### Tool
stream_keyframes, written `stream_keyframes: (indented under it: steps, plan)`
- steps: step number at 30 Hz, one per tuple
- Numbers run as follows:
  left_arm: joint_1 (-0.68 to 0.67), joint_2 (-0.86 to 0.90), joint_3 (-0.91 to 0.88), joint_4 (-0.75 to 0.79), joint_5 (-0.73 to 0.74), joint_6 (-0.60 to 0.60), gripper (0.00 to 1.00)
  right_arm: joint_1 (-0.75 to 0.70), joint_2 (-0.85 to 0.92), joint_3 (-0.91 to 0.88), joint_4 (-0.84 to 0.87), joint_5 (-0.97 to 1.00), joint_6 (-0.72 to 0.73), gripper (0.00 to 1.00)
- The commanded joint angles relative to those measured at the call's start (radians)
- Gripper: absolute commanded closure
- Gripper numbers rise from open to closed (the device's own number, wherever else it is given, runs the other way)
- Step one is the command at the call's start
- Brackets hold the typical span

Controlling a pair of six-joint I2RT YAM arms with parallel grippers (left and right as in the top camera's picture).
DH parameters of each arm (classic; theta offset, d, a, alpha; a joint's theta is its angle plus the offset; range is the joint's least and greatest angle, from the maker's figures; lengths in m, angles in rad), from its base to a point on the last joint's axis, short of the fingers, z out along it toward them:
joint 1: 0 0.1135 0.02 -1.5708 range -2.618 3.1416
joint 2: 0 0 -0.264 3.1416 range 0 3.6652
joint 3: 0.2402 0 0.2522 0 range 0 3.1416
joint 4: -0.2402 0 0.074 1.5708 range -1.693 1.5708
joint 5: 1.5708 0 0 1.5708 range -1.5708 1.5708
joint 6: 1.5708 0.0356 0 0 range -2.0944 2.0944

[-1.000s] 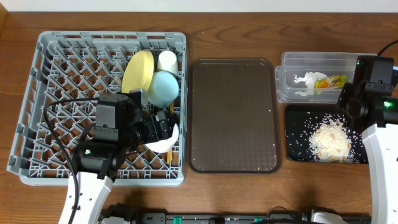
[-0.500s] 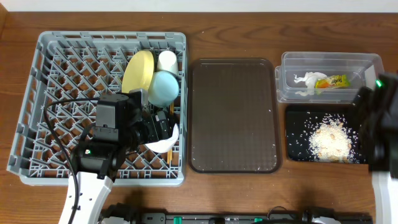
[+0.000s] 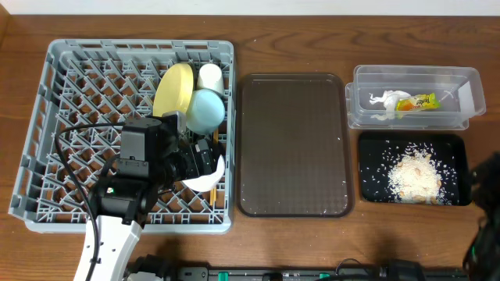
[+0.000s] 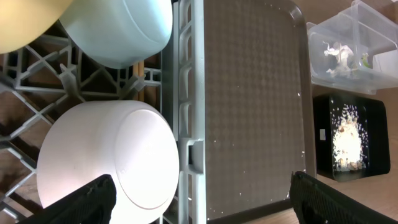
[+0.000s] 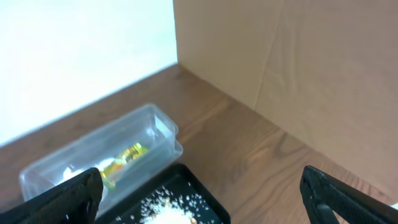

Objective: Sort waste into correct bins and load items into the dishwasher rack

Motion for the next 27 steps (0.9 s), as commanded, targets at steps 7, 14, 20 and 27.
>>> stream_keyframes:
  steps: [7,14,20,27]
  plan:
    - [-0.002,0.001,0.022,0.001,-0.009,-0.002,0.1,0.016,-0.171,0.003,-0.001,0.097,-0.048,0.01]
    - [-0.002,0.001,0.022,0.001,-0.009,-0.002,0.09,0.051,-0.227,0.003,-0.047,0.104,-0.051,0.01]
    - [-0.002,0.001,0.022,0.0,-0.009,-0.002,0.09,0.082,-0.312,-0.041,0.009,0.005,-0.036,0.01]
    - [-0.002,0.001,0.022,0.001,-0.009,-0.002,0.09,0.082,-0.472,-0.342,0.388,-0.22,-0.037,0.01]
